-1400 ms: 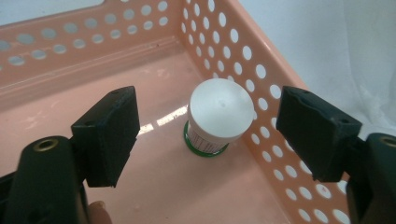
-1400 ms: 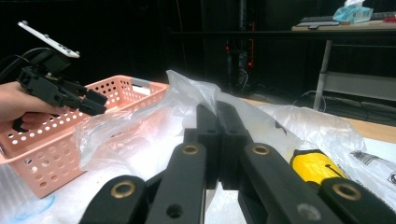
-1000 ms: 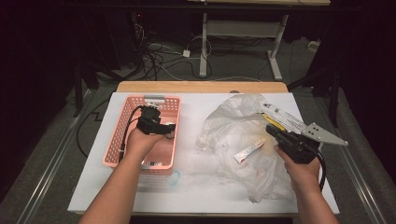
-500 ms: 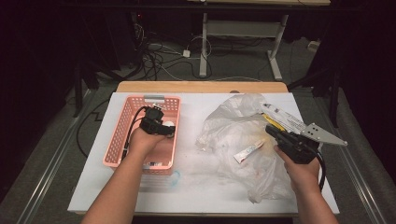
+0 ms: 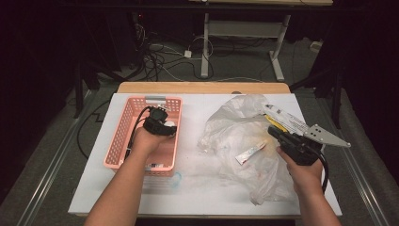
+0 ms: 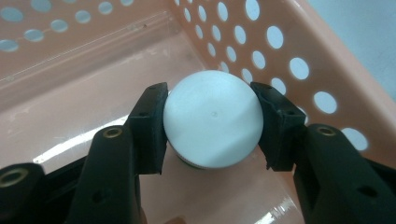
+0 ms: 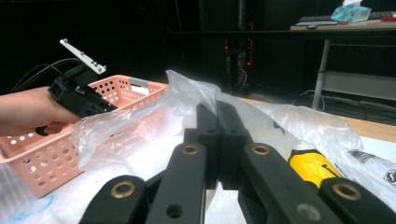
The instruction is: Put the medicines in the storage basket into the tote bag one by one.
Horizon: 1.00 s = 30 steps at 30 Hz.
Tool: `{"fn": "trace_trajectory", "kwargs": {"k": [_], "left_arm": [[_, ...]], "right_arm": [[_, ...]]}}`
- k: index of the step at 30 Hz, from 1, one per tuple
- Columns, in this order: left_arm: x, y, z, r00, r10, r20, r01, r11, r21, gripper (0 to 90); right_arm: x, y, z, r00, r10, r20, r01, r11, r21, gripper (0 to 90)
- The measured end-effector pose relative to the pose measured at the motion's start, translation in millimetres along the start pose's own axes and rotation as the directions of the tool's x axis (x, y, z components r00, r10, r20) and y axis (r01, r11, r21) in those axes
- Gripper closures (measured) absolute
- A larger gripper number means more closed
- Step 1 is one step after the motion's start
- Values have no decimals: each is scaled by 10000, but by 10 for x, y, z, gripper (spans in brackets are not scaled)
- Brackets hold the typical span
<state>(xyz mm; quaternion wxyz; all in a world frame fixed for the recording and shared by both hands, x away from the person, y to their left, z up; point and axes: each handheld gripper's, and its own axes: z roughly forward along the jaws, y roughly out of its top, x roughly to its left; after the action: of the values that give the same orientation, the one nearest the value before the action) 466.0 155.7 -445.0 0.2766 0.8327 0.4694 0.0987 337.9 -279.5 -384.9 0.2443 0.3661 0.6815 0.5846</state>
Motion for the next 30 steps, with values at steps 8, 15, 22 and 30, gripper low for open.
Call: {"fn": "trace_trajectory", "kwargs": {"k": [8,15,22,30], "left_arm": [[-35,-6,-44,9995,199,-238,-197,9998,62,487],[-41,-48,-224,9997,135,-226,-143,9993,-346,487],[-86,-147,-423,9998,112,-163,-128,9944,-1053,486],[-151,-299,-621,9999,103,-35,-107,9848,-1734,486]], "right_arm": [[-2,8,-12,10000,29,11,-29,10000,-42,900],[-4,10,-19,10000,-4,2,4,10000,-70,900],[1,11,-21,10000,28,1,-28,10000,-66,900],[10,7,4,10000,1,-47,-1,10000,-56,900]]}}
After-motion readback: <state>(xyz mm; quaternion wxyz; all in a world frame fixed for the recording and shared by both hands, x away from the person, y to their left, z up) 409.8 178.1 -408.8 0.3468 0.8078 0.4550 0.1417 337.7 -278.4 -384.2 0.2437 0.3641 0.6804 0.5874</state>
